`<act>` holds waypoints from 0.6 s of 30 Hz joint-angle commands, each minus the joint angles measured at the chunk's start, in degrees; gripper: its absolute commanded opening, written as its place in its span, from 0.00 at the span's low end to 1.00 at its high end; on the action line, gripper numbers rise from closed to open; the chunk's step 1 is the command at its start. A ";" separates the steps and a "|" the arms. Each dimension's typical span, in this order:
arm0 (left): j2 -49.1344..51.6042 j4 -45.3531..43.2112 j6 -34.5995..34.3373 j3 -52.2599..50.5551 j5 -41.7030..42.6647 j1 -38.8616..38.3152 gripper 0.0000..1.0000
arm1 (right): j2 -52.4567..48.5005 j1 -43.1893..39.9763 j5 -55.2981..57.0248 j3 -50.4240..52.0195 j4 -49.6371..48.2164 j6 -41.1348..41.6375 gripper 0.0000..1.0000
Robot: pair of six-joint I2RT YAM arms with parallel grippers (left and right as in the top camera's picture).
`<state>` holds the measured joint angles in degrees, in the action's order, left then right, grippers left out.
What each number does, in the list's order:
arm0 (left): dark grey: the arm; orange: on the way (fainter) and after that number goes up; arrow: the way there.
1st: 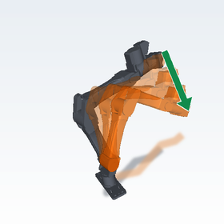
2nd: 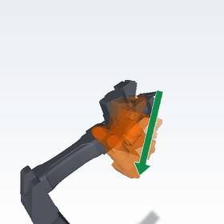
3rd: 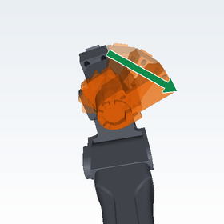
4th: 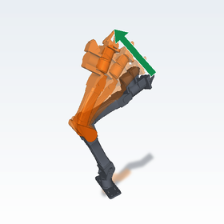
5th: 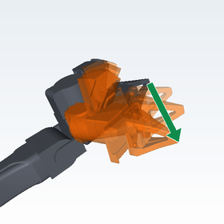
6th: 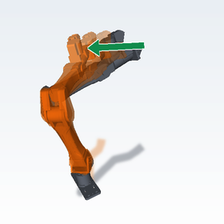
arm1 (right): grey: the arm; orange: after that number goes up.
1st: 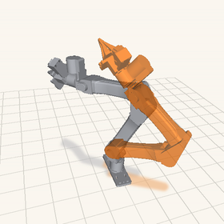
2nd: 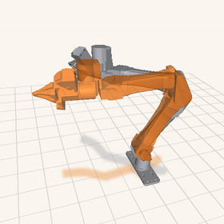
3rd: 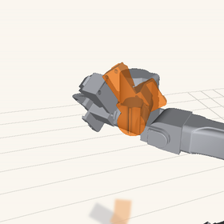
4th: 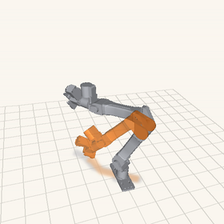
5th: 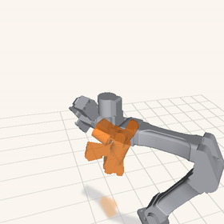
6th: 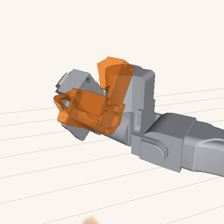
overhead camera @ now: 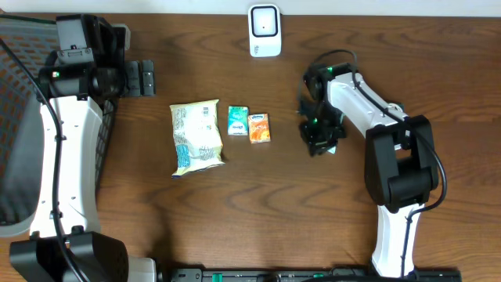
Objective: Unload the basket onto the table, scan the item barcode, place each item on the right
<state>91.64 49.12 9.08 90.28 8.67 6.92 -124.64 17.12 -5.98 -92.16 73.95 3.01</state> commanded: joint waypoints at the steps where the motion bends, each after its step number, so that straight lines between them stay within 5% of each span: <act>1: 0.09 0.13 0.76 0.70 -0.31 -0.09 0.98 | 0.31 -2.05 14.91 0.02 0.20 13.09 0.13; 9: 0.09 0.13 0.76 0.70 -0.31 -0.09 0.98 | 0.31 -5.53 16.17 0.02 -4.46 14.71 0.07; 18: 0.09 0.13 0.76 0.70 -0.31 -0.09 0.98 | 0.31 -7.82 19.21 0.02 -12.37 14.43 0.15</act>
<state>91.64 49.12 9.08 90.28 8.67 6.92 -124.64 10.22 11.44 -92.14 64.71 16.38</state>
